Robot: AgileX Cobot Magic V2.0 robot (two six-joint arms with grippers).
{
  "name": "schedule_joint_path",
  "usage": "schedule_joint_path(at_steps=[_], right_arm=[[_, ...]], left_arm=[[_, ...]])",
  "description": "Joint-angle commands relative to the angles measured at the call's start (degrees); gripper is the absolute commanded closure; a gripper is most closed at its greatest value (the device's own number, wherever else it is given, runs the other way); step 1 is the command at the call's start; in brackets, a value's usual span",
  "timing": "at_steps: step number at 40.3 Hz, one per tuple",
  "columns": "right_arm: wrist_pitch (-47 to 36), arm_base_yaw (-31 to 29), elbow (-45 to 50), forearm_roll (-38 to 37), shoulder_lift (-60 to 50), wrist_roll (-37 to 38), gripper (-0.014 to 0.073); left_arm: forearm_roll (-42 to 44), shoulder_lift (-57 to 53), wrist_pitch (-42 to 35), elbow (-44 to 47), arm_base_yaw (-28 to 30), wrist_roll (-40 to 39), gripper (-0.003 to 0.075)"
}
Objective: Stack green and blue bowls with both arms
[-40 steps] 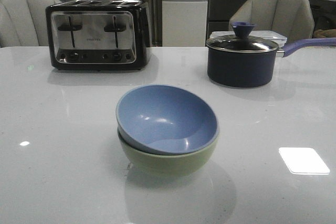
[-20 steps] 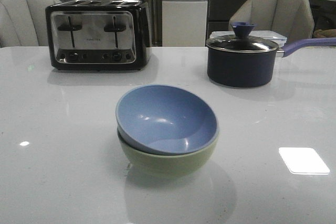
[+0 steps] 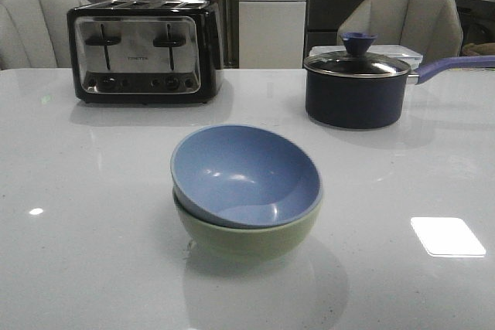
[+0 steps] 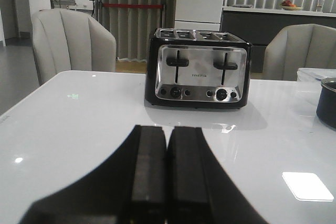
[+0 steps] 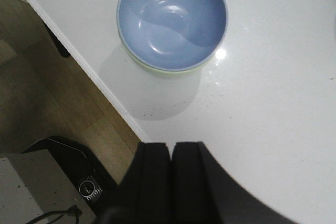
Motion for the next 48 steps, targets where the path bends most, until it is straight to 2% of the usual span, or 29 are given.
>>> schedule_joint_path(at_steps=[1,7,48], right_arm=[[-2.78,-0.01,-1.55,0.14,-0.4,-0.05,0.0536],[-2.78,-0.01,-1.55,0.14,-0.4,-0.05,0.0536],[-2.85,-0.01,-1.55,0.14,-0.46,-0.05,0.0536]], left_arm=[[0.07,-1.22,-5.44,0.25,0.04,0.05,0.0627],[-2.23,-1.22,-5.68,0.25,0.04,4.4,0.0627],[-3.45,-1.22,-5.58,0.25,0.04,4.4,0.0627]])
